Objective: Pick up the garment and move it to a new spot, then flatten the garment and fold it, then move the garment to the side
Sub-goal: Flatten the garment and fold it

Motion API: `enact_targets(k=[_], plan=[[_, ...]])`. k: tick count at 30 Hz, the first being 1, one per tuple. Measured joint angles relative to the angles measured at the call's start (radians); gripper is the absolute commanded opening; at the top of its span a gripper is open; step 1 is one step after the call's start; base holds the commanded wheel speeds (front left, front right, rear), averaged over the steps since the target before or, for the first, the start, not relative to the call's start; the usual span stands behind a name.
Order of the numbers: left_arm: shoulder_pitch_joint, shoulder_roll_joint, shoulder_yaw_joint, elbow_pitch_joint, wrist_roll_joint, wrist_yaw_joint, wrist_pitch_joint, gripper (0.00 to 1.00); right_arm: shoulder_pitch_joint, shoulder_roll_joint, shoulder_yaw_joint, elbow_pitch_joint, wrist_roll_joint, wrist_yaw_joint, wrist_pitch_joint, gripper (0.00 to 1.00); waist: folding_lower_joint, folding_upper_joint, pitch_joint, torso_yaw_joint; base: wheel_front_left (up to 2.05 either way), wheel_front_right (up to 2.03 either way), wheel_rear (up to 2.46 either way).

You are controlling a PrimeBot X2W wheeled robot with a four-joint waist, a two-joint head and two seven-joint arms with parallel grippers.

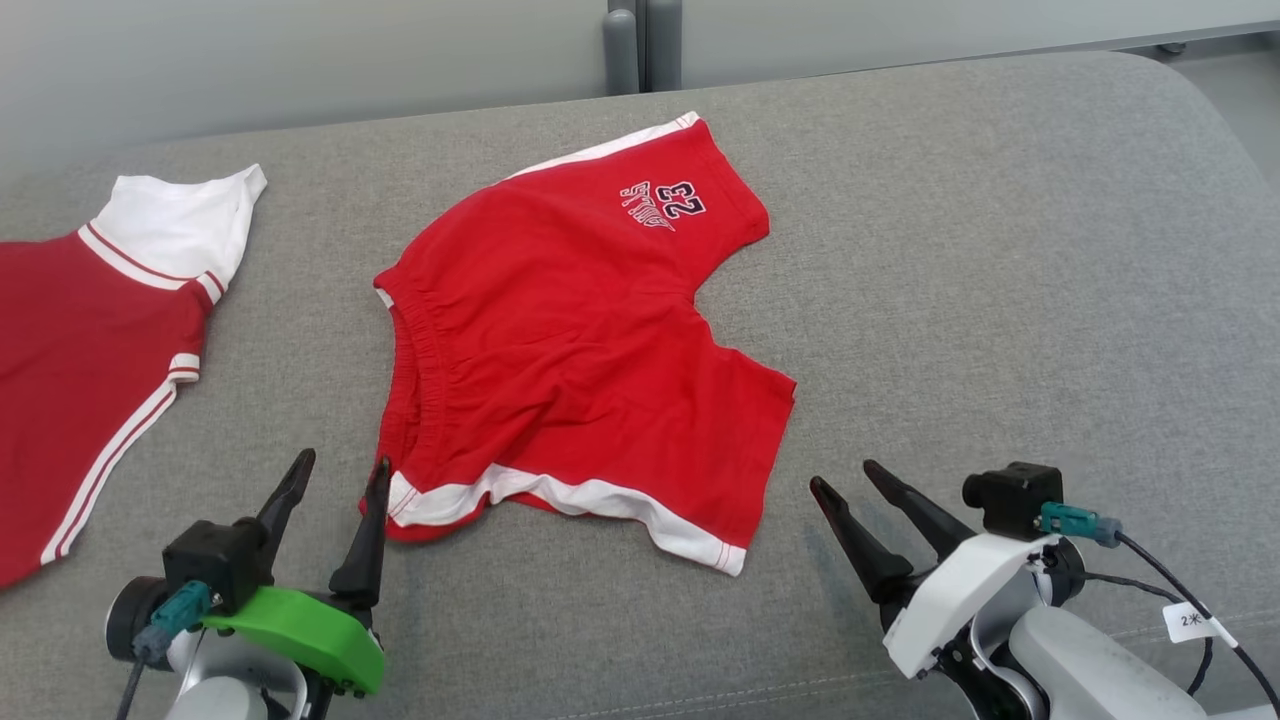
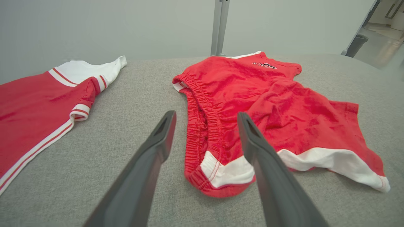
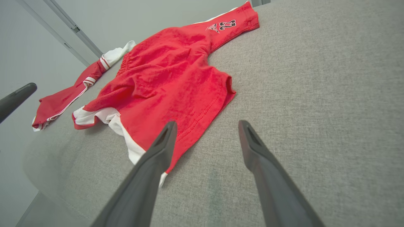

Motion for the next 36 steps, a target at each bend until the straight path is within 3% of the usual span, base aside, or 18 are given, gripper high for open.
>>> enact_targets(k=[36], plan=[[0.0, -0.037, -0.078, 0.032, 0.043, -0.005, 0.0, 1.0, -0.015, 0.098, 0.148, 0.109, 0.075, 0.02, 0.139, 1.0, 0.0, 0.0, 0.024, 0.085, 0.0, 0.0, 0.0]])
